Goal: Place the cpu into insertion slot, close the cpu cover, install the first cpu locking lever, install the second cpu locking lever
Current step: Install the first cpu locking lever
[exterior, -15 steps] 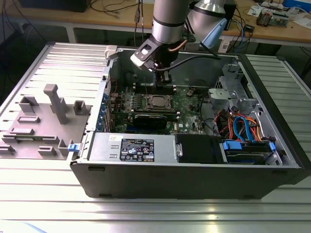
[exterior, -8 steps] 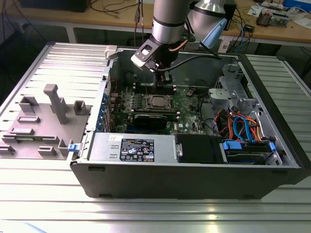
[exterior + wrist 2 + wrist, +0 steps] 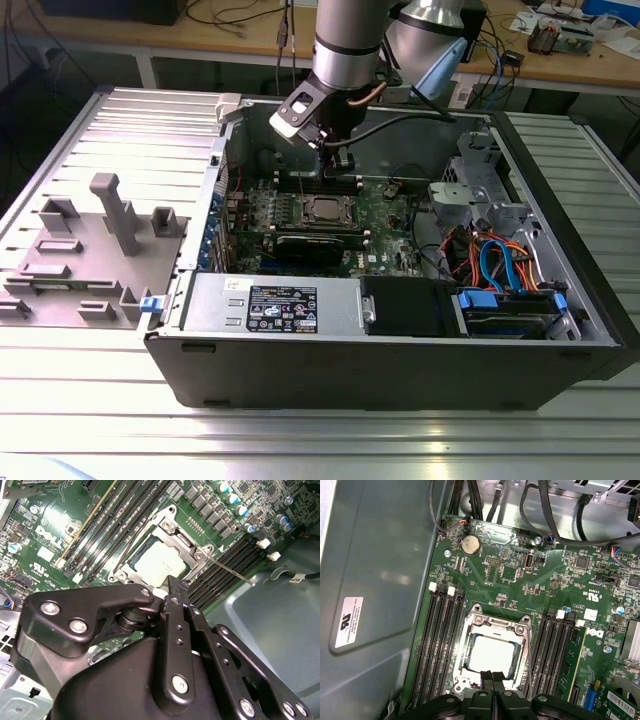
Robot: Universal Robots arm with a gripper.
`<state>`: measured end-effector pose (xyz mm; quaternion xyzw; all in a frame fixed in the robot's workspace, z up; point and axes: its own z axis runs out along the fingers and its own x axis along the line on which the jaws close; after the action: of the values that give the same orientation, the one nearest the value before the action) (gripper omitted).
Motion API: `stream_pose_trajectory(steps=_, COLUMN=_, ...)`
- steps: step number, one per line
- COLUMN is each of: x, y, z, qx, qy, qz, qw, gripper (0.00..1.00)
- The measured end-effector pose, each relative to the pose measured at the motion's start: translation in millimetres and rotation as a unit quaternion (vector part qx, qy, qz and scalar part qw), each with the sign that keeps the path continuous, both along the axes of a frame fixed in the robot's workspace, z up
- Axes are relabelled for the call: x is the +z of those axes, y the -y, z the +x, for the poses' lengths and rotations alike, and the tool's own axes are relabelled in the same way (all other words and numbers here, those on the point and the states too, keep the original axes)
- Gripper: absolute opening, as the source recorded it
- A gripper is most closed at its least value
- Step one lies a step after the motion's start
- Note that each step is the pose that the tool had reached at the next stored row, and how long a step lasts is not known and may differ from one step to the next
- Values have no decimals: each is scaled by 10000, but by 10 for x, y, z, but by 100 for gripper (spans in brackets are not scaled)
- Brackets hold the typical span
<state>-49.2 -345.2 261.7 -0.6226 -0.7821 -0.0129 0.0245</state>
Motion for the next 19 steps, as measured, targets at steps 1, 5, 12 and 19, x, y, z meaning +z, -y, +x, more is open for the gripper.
stream_pose_trajectory(steps=1, x=0, y=0, z=0, qx=0, qy=0, qz=0, qw=10000, gripper=11)
stream_pose_trajectory(steps=5, x=0, y=0, z=0, qx=49, qy=0, qz=0, qw=10000, gripper=11)
stream_pose_trajectory(steps=12, x=0, y=0, z=0, qx=229, qy=0, qz=0, qw=9997, gripper=11)
stream_pose_trajectory(steps=19, x=0, y=0, z=0, qx=471, qy=0, qz=0, qw=9989, gripper=11)
